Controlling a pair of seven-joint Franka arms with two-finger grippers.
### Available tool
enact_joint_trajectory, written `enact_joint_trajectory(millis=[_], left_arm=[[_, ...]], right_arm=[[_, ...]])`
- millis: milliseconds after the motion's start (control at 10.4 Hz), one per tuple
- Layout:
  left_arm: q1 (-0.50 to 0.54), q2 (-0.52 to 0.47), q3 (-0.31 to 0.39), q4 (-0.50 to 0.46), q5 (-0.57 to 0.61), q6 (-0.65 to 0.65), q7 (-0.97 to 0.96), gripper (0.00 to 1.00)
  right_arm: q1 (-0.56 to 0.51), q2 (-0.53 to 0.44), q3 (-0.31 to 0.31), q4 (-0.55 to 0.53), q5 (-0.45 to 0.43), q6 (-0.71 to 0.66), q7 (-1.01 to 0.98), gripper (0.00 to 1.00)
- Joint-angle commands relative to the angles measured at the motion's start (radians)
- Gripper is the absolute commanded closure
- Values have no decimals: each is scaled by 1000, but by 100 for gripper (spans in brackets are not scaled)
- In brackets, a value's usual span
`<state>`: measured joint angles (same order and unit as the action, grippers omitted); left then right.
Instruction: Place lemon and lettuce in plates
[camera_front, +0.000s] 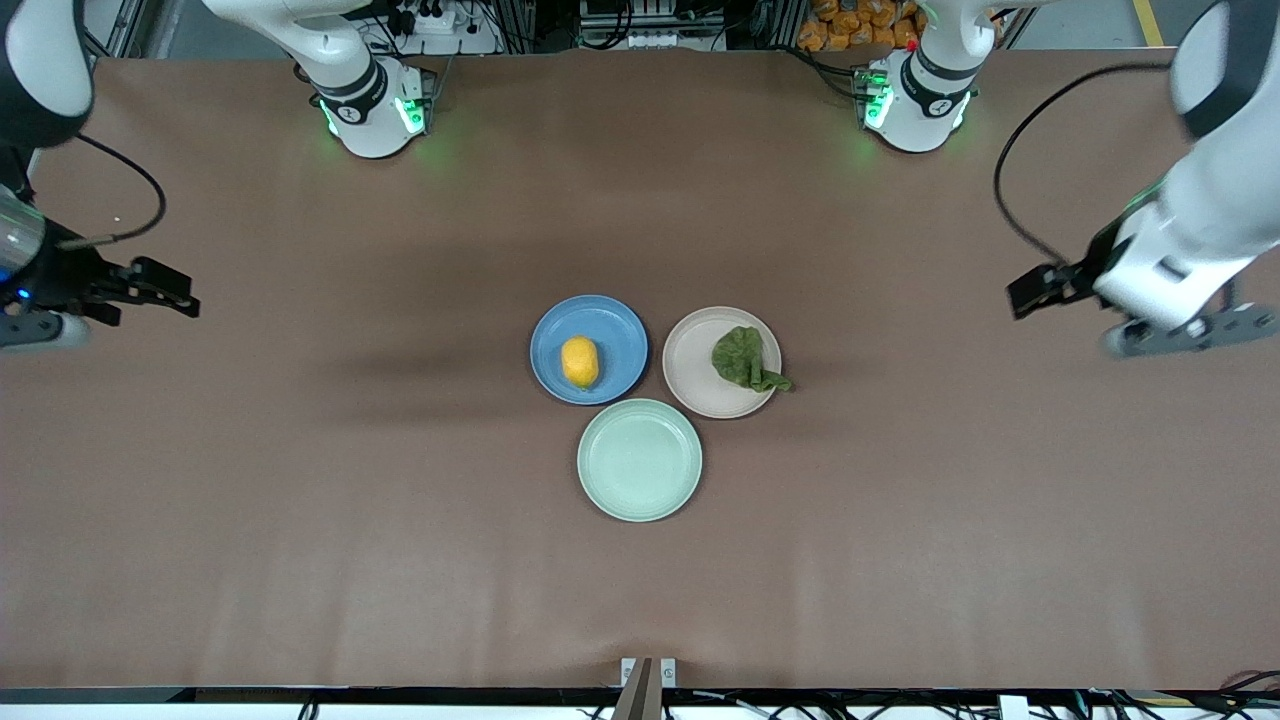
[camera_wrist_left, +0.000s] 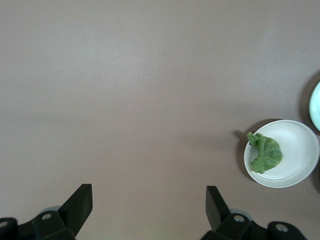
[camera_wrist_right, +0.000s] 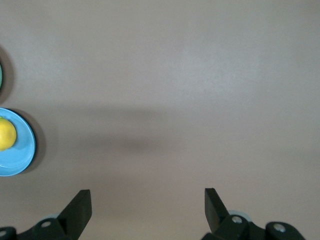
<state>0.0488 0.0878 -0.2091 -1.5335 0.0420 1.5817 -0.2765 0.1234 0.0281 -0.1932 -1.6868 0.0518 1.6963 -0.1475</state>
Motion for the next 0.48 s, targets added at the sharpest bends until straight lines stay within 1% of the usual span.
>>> enact_joint_trajectory(millis=[0,193,385], left_arm=[[26,-101,-12,-74,-31,3,31,0],[26,-146,-12,-103,-53,-2,33,0],[28,-143,-6,-103,-57,-2,49,0]], right_arm=[[-48,-59,24,10,-16,-33,6,0],[-50,-51,24,86,-47,-113,6,0],[-50,-42,24,133,-61,-205,6,0]])
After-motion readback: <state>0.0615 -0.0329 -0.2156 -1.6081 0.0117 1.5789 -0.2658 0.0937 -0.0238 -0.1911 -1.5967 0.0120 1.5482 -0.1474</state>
